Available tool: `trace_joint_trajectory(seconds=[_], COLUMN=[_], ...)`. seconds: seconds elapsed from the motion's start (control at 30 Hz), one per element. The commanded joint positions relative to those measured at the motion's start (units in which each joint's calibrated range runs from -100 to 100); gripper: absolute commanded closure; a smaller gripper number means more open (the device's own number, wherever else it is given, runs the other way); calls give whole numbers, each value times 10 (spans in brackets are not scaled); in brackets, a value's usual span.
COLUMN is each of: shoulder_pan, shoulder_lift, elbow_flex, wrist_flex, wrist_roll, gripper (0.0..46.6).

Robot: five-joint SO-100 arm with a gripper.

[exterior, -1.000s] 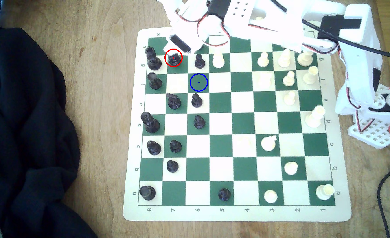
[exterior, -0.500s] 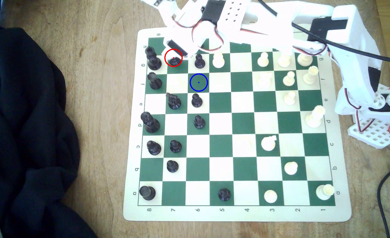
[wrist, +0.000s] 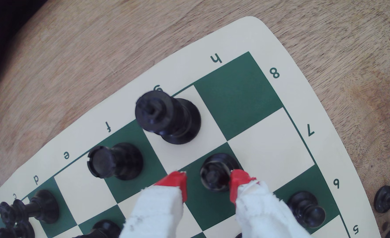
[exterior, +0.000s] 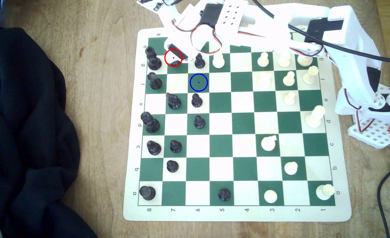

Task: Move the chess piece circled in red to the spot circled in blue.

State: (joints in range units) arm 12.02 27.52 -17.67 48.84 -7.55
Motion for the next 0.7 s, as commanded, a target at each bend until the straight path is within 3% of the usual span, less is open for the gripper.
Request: trace_joint_trajectory(seconds=[0.0, 0.2, 0.53, 0.67], shoulder_pan=[7, 9, 7, 9], shoulder_lift=[-8, -3, -10, -22], elbow_flex=[-55, -56, -58, -63], wrist_flex=[-15, -18, -16, -16], wrist_roll=[0, 0, 4, 5], gripper=[363, 368, 464, 464])
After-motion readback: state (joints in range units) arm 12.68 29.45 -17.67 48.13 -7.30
